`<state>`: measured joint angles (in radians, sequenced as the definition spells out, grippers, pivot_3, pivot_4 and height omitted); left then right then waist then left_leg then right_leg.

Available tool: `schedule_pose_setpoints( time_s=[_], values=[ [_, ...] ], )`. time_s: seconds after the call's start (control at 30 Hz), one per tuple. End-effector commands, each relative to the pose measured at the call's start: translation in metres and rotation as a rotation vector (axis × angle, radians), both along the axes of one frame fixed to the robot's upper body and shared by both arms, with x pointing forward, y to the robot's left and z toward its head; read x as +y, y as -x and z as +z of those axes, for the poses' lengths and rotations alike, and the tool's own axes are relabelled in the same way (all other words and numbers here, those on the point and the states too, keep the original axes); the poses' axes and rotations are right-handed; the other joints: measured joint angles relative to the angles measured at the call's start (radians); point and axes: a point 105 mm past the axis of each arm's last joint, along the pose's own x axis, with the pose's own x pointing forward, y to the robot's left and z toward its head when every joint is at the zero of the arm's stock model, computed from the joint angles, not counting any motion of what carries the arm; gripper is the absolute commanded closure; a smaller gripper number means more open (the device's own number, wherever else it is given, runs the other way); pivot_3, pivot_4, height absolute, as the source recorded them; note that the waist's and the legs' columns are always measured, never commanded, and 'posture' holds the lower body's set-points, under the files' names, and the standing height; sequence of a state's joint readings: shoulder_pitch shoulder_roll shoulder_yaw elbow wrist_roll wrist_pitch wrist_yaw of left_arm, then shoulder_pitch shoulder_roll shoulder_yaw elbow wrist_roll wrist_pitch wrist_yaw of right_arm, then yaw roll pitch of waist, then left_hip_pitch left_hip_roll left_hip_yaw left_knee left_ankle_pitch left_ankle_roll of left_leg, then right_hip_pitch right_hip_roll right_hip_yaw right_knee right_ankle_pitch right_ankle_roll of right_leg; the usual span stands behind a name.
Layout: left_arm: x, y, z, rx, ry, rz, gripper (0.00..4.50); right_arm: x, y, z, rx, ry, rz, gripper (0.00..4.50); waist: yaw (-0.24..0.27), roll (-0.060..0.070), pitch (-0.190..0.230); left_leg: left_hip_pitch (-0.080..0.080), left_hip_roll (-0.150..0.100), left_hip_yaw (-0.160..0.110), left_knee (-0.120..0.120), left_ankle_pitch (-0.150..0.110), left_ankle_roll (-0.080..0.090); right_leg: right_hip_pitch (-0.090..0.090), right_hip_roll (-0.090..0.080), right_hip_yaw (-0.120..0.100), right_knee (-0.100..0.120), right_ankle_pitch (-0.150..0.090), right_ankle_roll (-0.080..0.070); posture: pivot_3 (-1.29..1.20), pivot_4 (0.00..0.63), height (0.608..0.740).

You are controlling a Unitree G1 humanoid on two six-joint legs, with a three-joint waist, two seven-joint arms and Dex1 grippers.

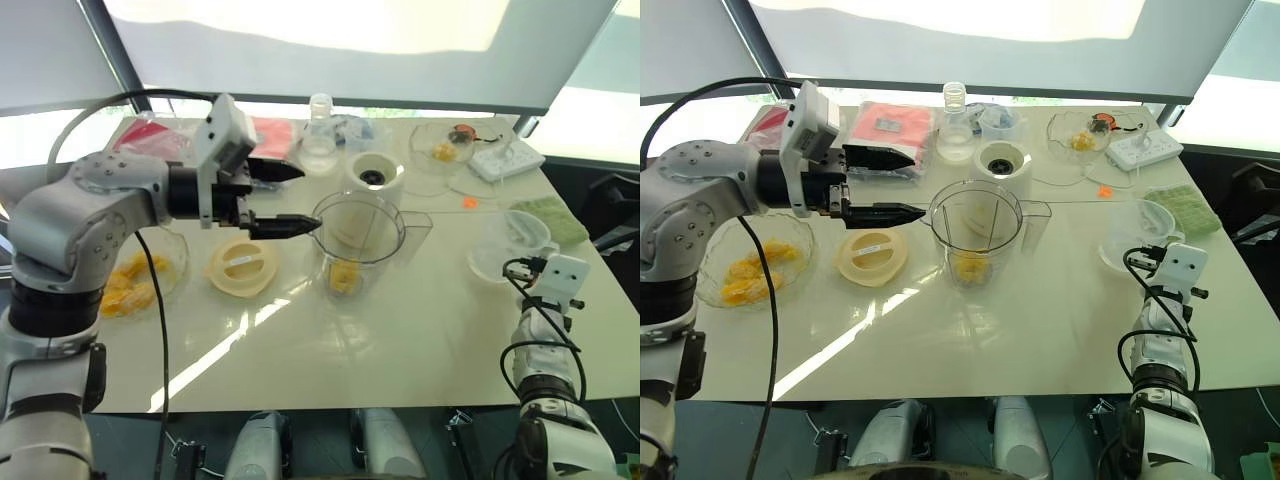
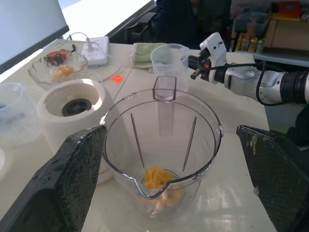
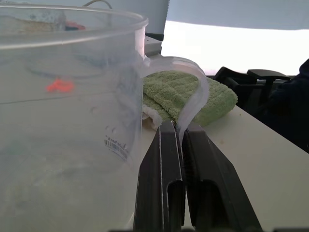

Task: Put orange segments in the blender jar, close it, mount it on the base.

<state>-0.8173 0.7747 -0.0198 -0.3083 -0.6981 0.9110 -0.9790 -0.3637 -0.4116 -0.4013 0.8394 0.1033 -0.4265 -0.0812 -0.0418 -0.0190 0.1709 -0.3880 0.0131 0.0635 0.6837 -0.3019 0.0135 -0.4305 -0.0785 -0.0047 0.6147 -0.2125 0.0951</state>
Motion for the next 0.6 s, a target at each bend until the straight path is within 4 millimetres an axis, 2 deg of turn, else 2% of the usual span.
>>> schedule_pose_setpoints(
  time_s=[0.03,0.17,0.27,0.4,0.5,0.6],
  values=[
    [0.005,0.002,0.016,-0.042,0.019,-0.002,0.00,-0.004,0.001,0.045,-0.141,0.075,0.006,4.43,0.000,0.001,0.000,0.000,0.000,0.000,0.000,0.000,0.000,0.000,0.000,0.000,0.000,0.000,0.000,0.00,0.150,0.740],
    [0.014,-0.001,0.029,-0.042,0.039,0.007,0.00,0.001,0.000,0.107,-0.268,0.160,0.070,4.43,-0.002,0.005,0.003,0.000,0.000,0.000,0.000,0.000,0.000,0.000,0.000,0.000,0.000,0.000,0.000,0.00,0.150,0.740],
    [0.023,-0.007,0.031,-0.049,0.037,0.039,0.00,0.018,-0.003,0.156,-0.319,0.233,0.203,4.43,-0.002,0.007,0.004,0.000,0.000,0.000,0.000,0.000,0.000,0.000,0.000,0.000,0.001,0.001,0.001,0.00,0.150,0.740],
    [0.032,-0.012,0.023,-0.044,0.029,0.087,0.00,0.047,-0.002,0.196,-0.322,0.304,0.363,4.43,0.000,0.007,0.004,0.000,0.001,-0.001,-0.001,0.000,0.000,-0.001,0.002,-0.001,0.001,0.001,0.002,0.00,0.150,0.740],
    [0.037,-0.014,0.017,-0.037,0.036,0.118,0.00,0.065,0.001,0.213,-0.307,0.343,0.456,4.43,0.002,0.007,0.005,0.000,0.001,-0.001,-0.001,0.000,0.000,-0.001,0.002,-0.001,0.001,0.001,0.002,0.00,0.150,0.740],
    [0.041,-0.010,0.005,-0.016,0.028,0.143,0.00,0.096,0.003,0.235,-0.311,0.382,0.572,4.43,0.003,0.007,0.005,0.000,0.001,-0.001,-0.001,0.000,0.000,-0.001,0.001,-0.001,0.000,0.001,0.001,0.00,0.150,0.740]
  ],
)
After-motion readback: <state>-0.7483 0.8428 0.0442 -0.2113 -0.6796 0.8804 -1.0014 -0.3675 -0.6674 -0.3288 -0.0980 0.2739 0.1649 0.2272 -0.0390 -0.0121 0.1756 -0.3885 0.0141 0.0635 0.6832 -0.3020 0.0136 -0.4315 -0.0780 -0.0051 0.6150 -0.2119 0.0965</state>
